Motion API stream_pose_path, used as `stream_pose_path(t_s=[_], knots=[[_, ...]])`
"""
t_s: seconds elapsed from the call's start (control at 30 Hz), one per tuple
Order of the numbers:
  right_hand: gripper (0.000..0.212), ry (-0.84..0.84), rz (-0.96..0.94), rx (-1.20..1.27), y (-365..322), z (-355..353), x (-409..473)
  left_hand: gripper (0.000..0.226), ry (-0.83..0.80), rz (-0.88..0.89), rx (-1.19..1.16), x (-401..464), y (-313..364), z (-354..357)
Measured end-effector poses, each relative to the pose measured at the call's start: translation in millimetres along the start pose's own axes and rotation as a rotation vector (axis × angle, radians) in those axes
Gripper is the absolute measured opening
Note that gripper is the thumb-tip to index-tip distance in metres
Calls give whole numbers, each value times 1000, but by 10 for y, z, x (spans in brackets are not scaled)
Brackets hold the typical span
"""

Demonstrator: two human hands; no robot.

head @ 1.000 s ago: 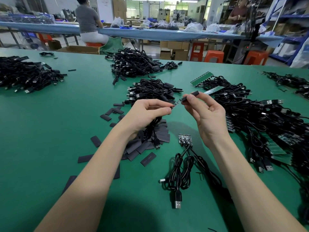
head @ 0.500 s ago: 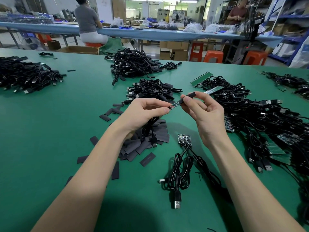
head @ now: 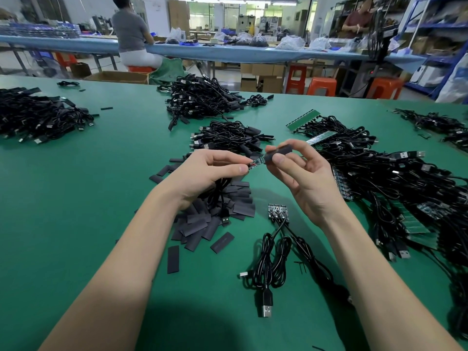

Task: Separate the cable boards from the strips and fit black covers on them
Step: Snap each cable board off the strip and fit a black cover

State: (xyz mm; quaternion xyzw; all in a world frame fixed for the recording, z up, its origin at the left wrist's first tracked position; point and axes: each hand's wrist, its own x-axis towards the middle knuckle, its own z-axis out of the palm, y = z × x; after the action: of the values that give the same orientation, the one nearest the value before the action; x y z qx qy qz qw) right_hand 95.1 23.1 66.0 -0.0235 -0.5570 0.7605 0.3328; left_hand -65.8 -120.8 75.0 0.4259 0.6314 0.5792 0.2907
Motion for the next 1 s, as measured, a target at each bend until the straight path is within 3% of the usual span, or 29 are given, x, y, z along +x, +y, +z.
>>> stream_pose_path(t_s=[0.6, 0.73, 0.87, 1.0], knots=[[19, -64, -48, -242, -19, -32, 21, 14, -16, 7, -5, -1, -3, -14], [26, -100, -4, -217, 21, 5, 1, 12, -27, 1, -23, -11, 5, 9], [18, -69, 27, -165, 65, 25, -1, 16, -19, 1, -25, -7, 21, 55], [15, 2, 108, -46, 39, 11, 9, 10, 22, 107, 74, 19, 18, 100]])
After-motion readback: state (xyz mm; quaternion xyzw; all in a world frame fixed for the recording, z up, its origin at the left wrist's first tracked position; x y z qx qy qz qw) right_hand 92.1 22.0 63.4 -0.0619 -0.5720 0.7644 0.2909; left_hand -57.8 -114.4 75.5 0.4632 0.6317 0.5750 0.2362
